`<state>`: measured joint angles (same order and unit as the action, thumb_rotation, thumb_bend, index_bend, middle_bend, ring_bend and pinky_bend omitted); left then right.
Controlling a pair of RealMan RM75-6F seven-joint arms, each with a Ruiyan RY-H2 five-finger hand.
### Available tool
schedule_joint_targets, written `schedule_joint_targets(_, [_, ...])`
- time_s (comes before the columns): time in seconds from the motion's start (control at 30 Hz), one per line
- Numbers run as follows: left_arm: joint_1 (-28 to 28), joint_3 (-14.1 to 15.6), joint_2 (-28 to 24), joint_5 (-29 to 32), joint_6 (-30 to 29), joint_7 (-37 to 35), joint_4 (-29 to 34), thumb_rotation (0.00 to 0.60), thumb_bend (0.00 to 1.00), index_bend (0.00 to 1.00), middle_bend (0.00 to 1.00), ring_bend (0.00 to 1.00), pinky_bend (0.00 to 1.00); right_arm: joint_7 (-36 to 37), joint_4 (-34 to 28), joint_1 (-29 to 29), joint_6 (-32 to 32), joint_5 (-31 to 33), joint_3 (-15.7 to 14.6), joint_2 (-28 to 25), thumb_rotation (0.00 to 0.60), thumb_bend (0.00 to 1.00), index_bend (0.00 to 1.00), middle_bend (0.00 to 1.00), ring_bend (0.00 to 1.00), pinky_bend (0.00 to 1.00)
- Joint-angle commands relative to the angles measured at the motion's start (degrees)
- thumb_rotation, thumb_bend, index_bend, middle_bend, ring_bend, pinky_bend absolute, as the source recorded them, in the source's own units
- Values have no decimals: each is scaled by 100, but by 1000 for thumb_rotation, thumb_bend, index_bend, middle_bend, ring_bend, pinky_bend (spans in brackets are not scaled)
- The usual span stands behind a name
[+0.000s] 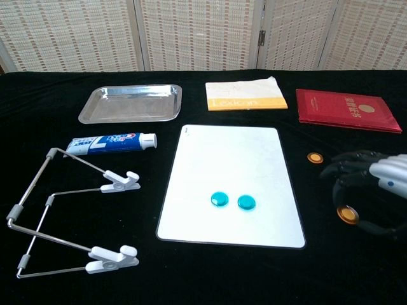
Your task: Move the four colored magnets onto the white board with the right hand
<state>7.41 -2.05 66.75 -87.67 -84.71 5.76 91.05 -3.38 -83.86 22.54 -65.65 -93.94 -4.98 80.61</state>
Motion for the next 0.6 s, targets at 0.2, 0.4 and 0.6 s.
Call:
schedule_joint_targets(0.2, [-16, 12, -25, -23, -32, 30, 46, 600, 153, 73, 78, 105, 0, -393, -507, 865, 966, 705, 879, 69, 600, 458, 499, 190, 7, 0])
schedule_joint_targets(0.4, [-54, 18, -55, 25, -46, 31, 54, 600, 153, 73, 78, 106, 0, -917, -383, 1456, 1593, 1318, 1344, 496, 600, 458, 500, 184, 7, 0])
schedule_joint_targets(0.6, [-70, 27, -57, 32, -49, 31, 46, 600, 154, 73, 78, 106, 0, -1435, -37, 1947, 2047, 2003, 1635, 946, 600, 458, 500, 177, 0, 0])
